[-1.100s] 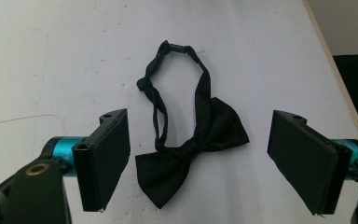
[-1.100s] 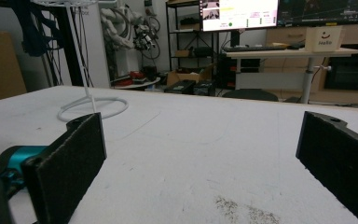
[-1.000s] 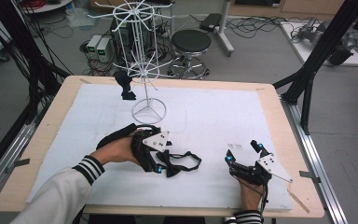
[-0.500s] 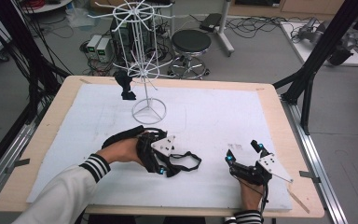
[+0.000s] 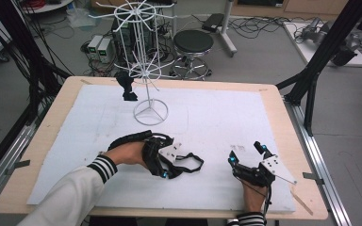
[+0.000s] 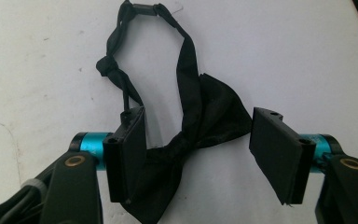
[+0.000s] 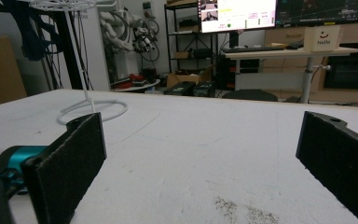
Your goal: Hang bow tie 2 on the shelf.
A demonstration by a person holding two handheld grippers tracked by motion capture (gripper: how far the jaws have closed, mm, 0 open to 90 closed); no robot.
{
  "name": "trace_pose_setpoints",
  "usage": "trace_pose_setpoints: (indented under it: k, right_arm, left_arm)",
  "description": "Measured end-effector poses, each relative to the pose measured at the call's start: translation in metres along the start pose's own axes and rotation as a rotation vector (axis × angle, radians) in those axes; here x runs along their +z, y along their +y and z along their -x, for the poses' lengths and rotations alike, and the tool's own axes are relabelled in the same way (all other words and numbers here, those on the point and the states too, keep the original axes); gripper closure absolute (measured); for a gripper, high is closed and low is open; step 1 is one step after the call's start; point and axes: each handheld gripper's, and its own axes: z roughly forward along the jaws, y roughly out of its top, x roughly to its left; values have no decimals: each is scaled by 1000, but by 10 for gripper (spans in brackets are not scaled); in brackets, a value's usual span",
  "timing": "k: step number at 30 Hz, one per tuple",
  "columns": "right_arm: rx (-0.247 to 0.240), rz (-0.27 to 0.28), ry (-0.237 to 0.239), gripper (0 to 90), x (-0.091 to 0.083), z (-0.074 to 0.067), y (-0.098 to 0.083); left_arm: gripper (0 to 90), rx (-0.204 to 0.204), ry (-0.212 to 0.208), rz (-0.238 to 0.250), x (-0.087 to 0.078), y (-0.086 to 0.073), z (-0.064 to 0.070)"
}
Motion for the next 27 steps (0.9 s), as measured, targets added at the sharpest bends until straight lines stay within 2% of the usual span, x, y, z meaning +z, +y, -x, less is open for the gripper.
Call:
trace_pose_setpoints:
  k: [11, 16, 19, 27]
  right_arm:
    - [5, 2, -6, 6, 0, 0, 0]
    - [11, 0, -6, 6, -1, 0, 0]
    - [5, 3, -4, 6, 0, 0, 0]
    - [5, 3, -5, 6, 0, 0, 0]
  left_arm:
    - [424, 2, -9, -26, 6, -5, -4]
    - [451, 25, -23, -48, 11, -4, -3]
    - [484, 25, -27, -63, 13, -5, -4]
    - [527, -18, -15, -53, 13, -7, -7]
